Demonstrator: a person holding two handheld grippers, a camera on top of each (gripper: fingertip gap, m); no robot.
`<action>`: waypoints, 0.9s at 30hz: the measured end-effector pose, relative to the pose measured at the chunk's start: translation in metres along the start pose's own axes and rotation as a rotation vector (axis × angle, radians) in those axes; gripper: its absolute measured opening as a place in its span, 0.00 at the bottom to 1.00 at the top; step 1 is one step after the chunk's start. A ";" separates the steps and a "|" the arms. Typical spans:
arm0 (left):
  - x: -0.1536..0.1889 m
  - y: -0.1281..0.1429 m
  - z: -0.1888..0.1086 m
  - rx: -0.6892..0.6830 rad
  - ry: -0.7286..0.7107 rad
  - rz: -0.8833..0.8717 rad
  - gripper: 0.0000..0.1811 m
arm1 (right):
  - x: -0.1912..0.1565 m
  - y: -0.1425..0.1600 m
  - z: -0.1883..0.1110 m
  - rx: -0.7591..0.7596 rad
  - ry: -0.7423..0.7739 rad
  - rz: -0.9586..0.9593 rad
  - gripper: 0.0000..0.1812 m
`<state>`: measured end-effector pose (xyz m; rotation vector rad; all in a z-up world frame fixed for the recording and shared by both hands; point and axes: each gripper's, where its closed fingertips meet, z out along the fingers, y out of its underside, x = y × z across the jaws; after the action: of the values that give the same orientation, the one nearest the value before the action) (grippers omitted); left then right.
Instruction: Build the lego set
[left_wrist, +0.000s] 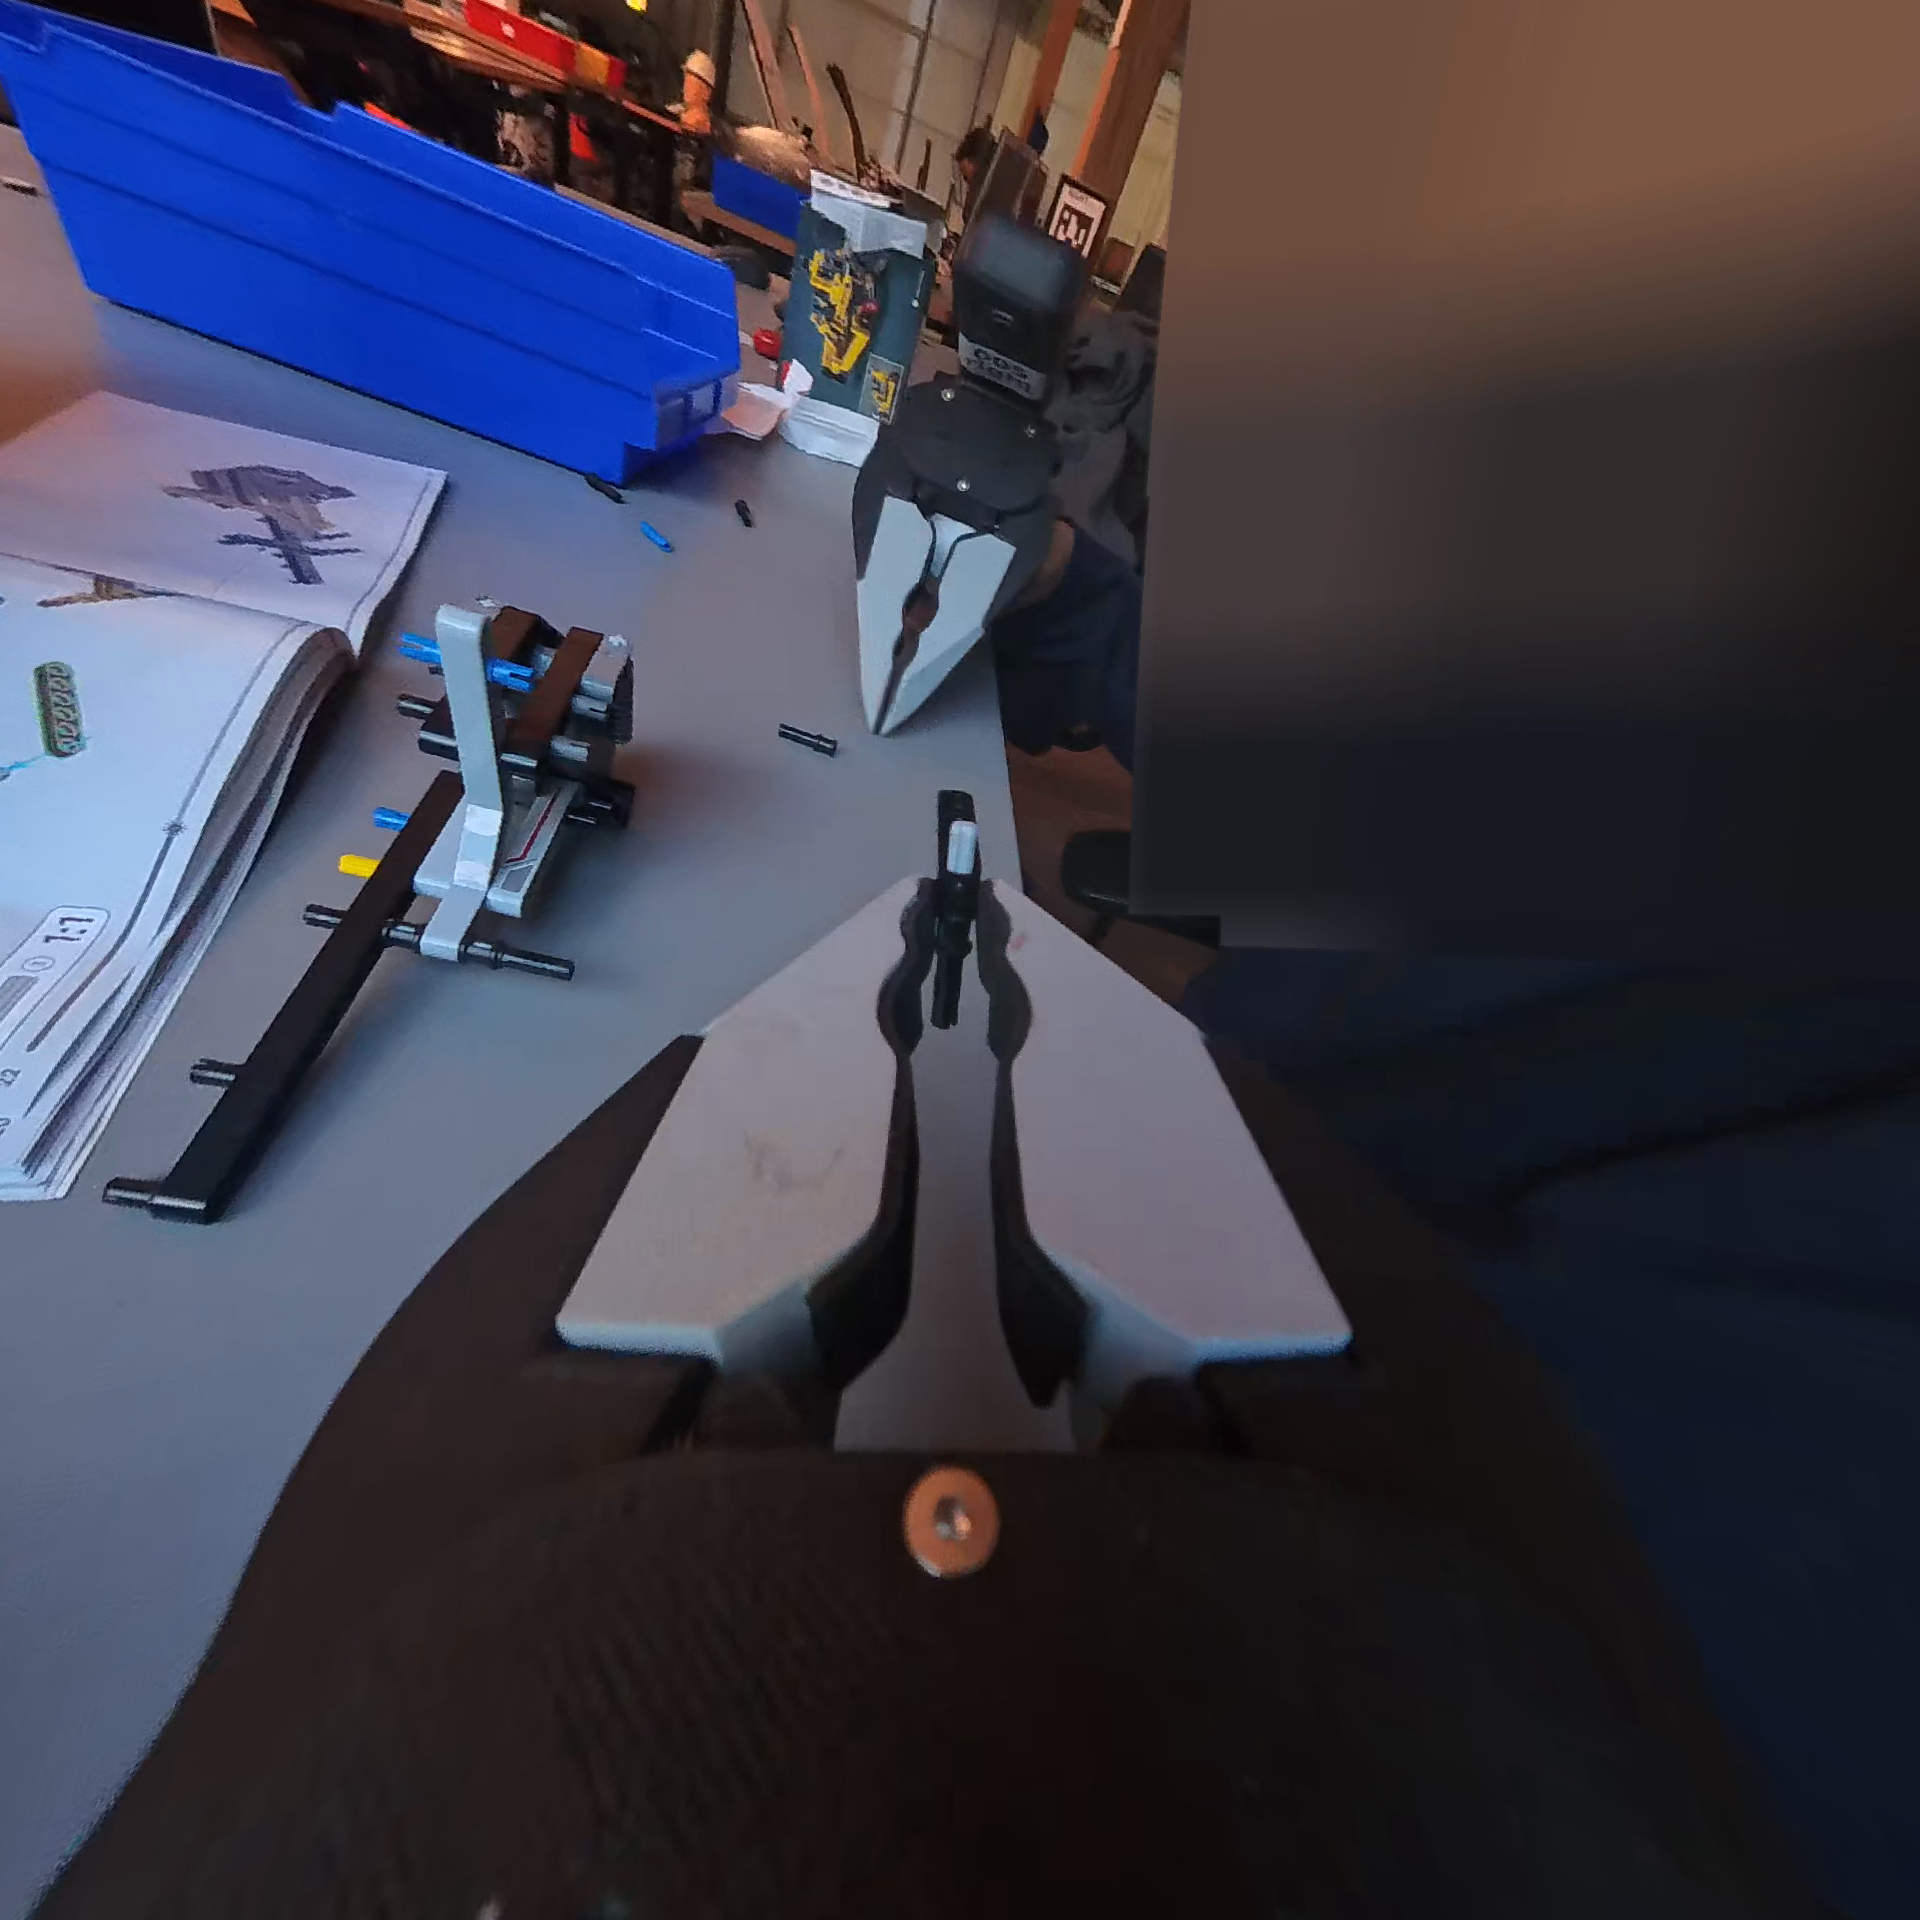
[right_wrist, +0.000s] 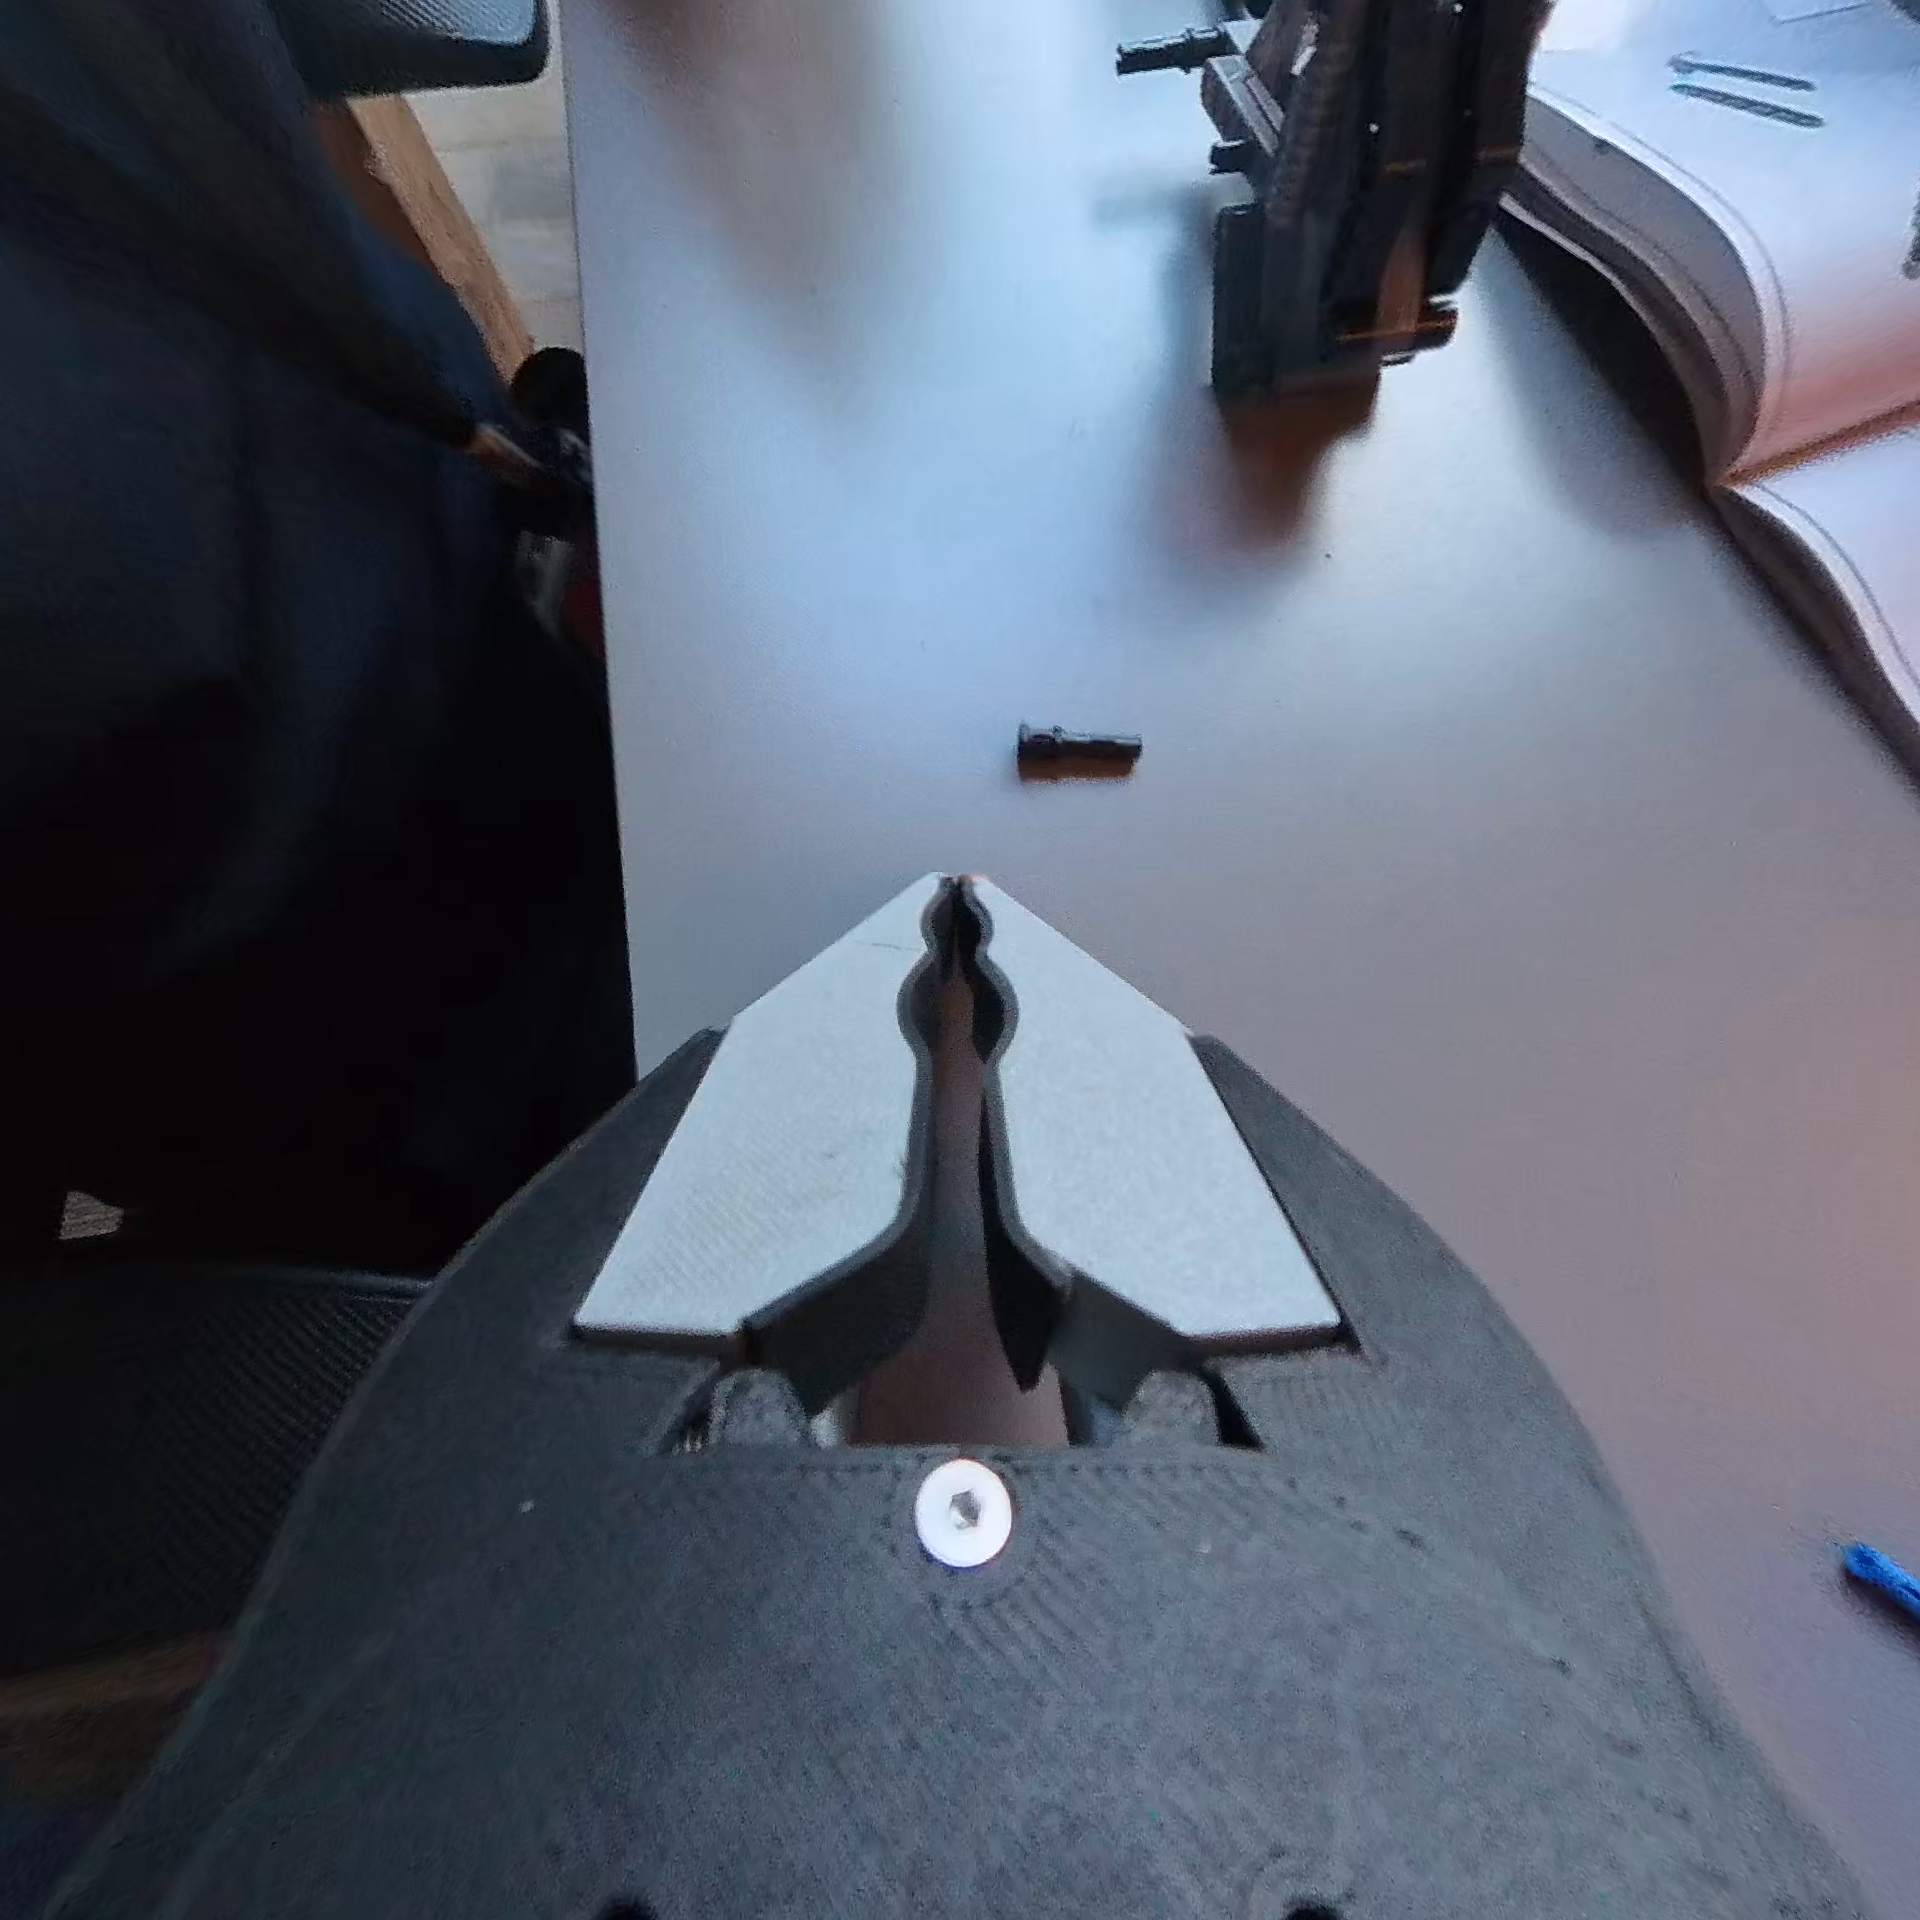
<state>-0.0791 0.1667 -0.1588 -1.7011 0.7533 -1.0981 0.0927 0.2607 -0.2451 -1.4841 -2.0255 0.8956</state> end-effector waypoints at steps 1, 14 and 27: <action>-0.001 0.000 0.000 0.000 0.001 -0.010 0.02 | -0.002 -0.002 0.002 0.001 -0.018 0.008 0.00; -0.005 0.001 0.001 -0.006 -0.003 -0.045 0.03 | -0.019 -0.036 0.032 0.023 -0.073 -0.111 0.00; -0.020 -0.006 0.005 0.024 -0.015 -0.099 0.02 | 0.011 -0.016 0.018 -0.006 -0.019 -0.117 0.00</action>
<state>-0.0830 0.1874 -0.1601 -1.7403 0.6499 -1.1562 0.0666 0.2640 -0.2456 -1.3492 -2.1065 0.8602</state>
